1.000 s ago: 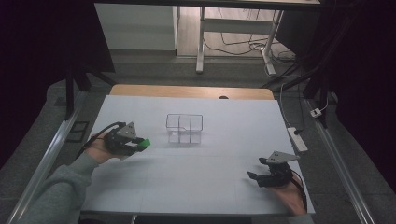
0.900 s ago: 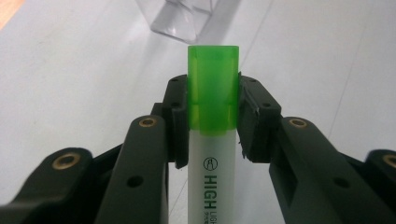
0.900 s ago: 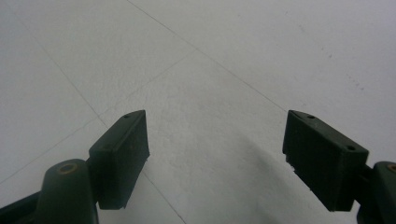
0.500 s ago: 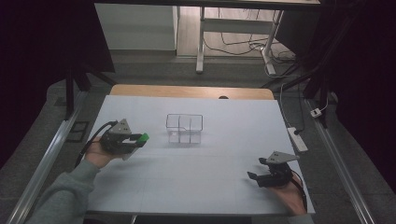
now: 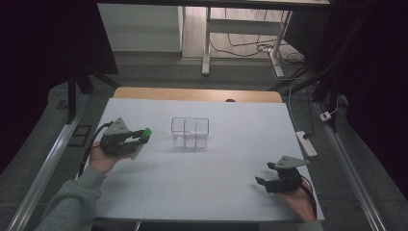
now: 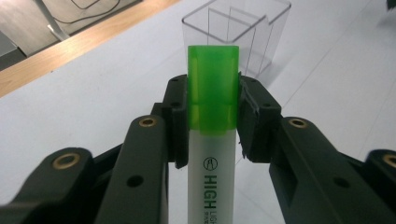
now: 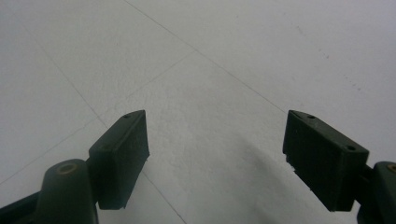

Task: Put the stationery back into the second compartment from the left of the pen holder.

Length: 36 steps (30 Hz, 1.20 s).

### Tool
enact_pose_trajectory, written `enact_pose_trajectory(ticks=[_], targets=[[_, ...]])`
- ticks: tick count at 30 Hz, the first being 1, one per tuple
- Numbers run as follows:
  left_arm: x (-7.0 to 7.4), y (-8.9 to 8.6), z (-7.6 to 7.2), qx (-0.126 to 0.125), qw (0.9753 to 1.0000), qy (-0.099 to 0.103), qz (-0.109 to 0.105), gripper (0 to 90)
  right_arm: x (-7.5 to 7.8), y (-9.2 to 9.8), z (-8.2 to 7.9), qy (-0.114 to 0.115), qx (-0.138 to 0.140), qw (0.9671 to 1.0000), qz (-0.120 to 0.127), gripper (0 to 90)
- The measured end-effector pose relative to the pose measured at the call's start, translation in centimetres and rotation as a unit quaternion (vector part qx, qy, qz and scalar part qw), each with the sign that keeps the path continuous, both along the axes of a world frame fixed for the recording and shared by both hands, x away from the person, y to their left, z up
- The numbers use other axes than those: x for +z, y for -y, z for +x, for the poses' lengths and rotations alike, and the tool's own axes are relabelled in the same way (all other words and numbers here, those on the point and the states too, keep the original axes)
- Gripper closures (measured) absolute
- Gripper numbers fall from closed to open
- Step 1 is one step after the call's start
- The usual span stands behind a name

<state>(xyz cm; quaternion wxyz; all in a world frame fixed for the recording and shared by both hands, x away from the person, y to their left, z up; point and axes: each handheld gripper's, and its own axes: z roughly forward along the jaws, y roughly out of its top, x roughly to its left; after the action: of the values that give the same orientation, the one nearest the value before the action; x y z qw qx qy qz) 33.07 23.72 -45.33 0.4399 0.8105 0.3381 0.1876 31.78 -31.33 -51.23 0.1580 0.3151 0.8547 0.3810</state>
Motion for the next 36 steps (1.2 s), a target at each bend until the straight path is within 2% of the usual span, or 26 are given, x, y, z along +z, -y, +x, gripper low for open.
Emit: enact_pose_trajectory(ticks=[5,16,30,36], targets=[[0.3,-0.2,0.0,0.009,0.9994,0.007,-0.032,66.6,0.0,0.1,0.0,0.002,-0.004,1.0000,0.002,22.2],[1.4,-0.1,0.0,0.022,0.9967,0.036,-0.069,66.6,0.0,0.0,0.0,0.001,-0.003,1.0000,0.002,22.2],[2.7,1.0,1.2,0.025,0.9939,0.049,-0.095,66.6,0.0,0.0,0.0,0.000,-0.003,1.0000,0.001,22.2],[3.3,1.8,1.9,0.018,0.9938,0.052,-0.097,66.6,0.0,0.0,0.0,0.001,-0.003,1.0000,0.000,22.2]])
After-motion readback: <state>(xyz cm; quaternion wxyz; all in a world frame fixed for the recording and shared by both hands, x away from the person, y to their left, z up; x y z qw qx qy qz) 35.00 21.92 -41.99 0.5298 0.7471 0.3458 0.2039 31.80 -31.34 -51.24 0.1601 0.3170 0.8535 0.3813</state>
